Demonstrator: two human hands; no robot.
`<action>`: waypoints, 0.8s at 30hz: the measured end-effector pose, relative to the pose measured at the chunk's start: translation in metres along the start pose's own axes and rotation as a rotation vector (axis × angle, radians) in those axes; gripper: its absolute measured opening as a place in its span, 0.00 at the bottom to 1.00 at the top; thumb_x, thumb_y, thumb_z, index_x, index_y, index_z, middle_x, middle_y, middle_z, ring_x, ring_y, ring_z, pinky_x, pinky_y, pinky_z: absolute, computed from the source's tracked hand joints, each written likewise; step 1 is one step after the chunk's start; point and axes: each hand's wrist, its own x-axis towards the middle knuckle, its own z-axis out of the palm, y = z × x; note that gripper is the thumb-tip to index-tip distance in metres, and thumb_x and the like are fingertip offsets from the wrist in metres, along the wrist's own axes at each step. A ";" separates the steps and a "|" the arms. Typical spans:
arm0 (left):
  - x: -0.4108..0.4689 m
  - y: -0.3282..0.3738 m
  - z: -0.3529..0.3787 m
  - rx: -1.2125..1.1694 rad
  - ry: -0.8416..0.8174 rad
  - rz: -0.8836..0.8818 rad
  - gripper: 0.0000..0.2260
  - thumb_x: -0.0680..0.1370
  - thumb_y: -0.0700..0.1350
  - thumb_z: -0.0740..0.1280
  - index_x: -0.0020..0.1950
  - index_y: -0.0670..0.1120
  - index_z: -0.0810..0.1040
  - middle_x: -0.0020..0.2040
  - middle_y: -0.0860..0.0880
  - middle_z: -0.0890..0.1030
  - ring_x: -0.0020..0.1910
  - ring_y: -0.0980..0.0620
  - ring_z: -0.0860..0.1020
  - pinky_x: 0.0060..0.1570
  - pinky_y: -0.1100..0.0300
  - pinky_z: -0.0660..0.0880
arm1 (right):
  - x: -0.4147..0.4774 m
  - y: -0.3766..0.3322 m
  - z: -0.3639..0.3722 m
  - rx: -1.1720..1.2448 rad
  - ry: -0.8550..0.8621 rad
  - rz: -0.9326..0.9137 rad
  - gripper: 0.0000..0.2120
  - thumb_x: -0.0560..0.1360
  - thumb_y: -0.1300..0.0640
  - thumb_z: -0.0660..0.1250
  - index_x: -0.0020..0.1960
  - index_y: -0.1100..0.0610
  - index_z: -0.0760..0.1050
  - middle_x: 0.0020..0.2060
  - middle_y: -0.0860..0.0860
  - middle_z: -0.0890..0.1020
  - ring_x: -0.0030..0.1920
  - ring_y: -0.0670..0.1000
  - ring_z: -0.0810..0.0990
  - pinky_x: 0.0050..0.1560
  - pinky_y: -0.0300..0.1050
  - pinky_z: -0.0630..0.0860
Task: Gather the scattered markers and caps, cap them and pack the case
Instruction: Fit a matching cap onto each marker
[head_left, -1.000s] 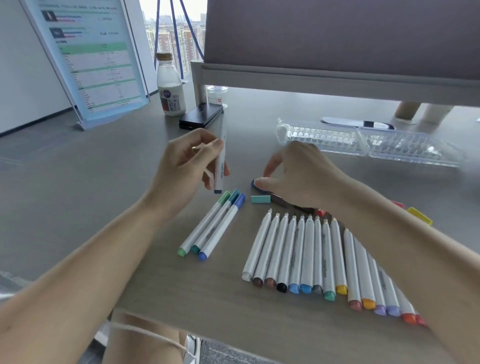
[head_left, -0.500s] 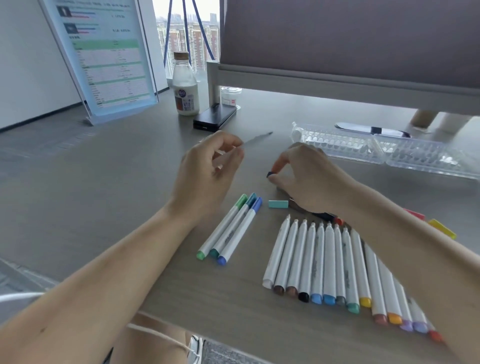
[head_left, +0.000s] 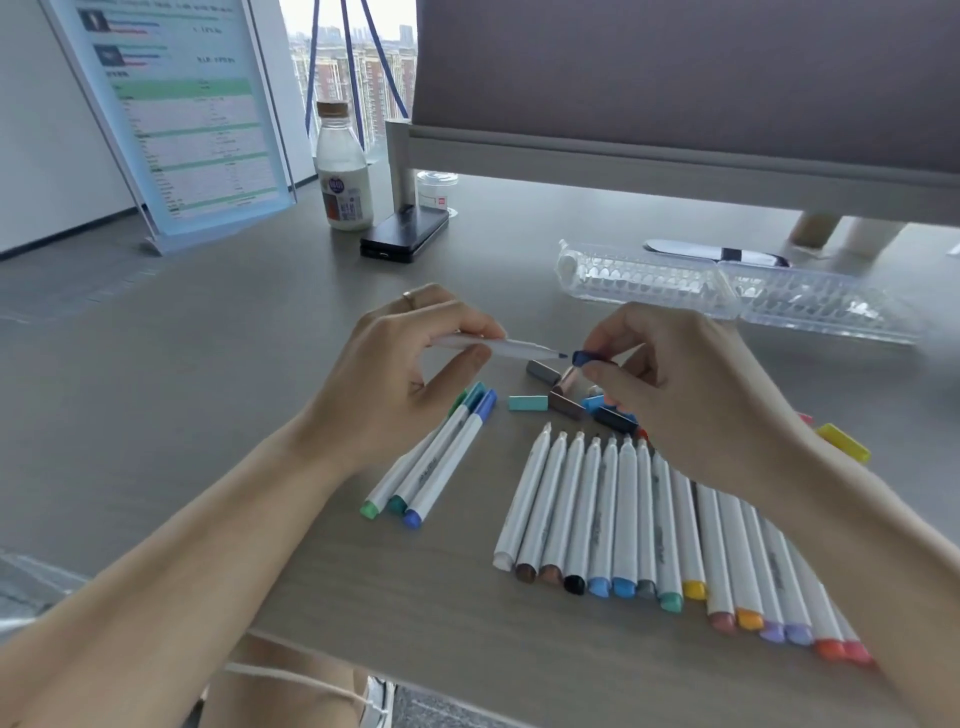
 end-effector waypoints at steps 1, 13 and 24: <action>0.000 0.000 0.000 0.000 -0.001 0.005 0.06 0.80 0.38 0.71 0.56 0.45 0.85 0.49 0.52 0.83 0.51 0.55 0.81 0.54 0.59 0.76 | 0.000 0.000 0.001 -0.005 0.000 -0.004 0.05 0.78 0.55 0.72 0.48 0.45 0.81 0.36 0.38 0.83 0.36 0.42 0.82 0.41 0.43 0.81; -0.003 0.004 0.003 -0.074 -0.071 -0.041 0.06 0.80 0.40 0.73 0.56 0.47 0.86 0.48 0.54 0.83 0.48 0.50 0.82 0.50 0.53 0.79 | -0.004 -0.007 0.013 0.033 0.026 -0.125 0.06 0.76 0.58 0.74 0.48 0.47 0.83 0.33 0.29 0.80 0.36 0.38 0.81 0.38 0.28 0.73; 0.000 0.014 -0.002 -0.029 -0.076 -0.059 0.04 0.80 0.42 0.73 0.54 0.47 0.85 0.47 0.56 0.82 0.48 0.53 0.81 0.49 0.60 0.77 | -0.007 -0.008 0.008 0.040 0.066 -0.176 0.07 0.76 0.58 0.74 0.48 0.46 0.84 0.30 0.37 0.80 0.36 0.40 0.81 0.38 0.34 0.76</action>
